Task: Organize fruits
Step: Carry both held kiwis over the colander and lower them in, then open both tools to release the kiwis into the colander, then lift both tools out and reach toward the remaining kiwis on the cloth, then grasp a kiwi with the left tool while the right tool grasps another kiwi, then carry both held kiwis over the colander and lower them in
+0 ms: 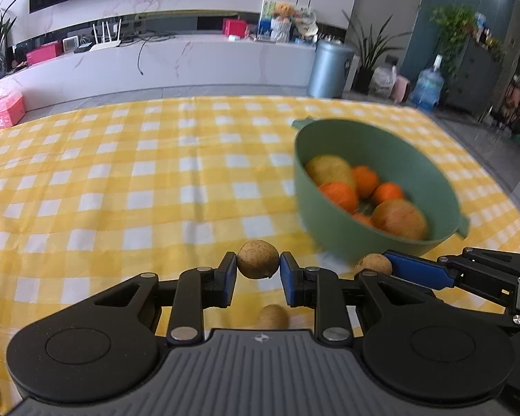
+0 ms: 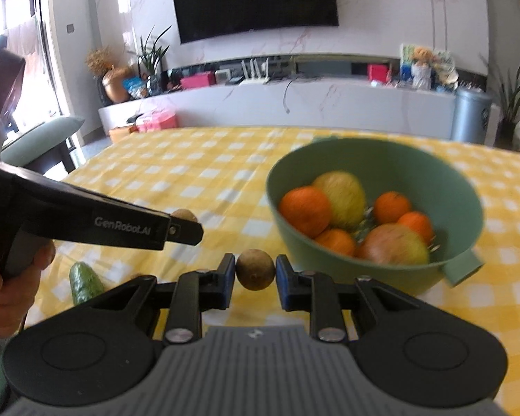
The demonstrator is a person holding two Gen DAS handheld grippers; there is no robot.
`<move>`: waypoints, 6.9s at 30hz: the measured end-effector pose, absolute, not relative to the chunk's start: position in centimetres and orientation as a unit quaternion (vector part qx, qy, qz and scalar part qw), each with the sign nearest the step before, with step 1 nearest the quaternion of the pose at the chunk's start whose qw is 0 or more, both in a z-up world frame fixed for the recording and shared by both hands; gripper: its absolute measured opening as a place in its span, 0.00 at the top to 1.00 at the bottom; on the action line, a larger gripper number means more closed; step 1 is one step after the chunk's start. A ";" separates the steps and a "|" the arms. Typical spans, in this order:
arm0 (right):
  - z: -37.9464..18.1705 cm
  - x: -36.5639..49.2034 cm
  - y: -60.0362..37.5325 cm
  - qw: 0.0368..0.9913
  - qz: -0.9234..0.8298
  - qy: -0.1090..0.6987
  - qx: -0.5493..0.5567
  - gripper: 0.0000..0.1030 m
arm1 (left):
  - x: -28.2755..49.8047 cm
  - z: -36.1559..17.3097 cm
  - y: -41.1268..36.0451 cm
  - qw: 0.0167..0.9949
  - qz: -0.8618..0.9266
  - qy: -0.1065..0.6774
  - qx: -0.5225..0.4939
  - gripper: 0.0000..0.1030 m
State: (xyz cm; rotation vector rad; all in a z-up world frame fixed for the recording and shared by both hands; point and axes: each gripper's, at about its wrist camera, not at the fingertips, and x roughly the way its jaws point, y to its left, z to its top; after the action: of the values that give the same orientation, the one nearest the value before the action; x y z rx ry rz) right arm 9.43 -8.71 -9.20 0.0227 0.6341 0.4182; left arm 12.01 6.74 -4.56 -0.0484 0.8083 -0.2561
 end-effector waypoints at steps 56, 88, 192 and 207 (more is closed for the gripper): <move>-7.0 17.4 -17.9 0.916 0.068 0.396 0.023 0.79 | 17.9 -4.8 -4.0 0.889 -0.227 0.395 0.039 0.71; -5.9 15.8 -18.1 0.940 0.074 0.333 0.026 0.62 | 14.5 -2.8 -1.7 0.913 -0.196 0.355 0.042 0.48; -10.0 9.6 -7.9 0.918 0.261 0.299 0.001 0.78 | 10.9 -3.5 8.4 0.906 -0.094 0.411 -0.034 0.75; -4.9 9.9 -13.8 0.960 0.139 0.240 -0.049 0.78 | 13.4 -0.2 1.0 0.917 -0.160 0.365 -0.027 0.75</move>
State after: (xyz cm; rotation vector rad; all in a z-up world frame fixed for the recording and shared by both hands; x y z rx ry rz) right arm 9.92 -13.77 -4.89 -0.0996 0.4869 0.2813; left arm 13.43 1.02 -0.18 -0.0559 0.7508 -0.3283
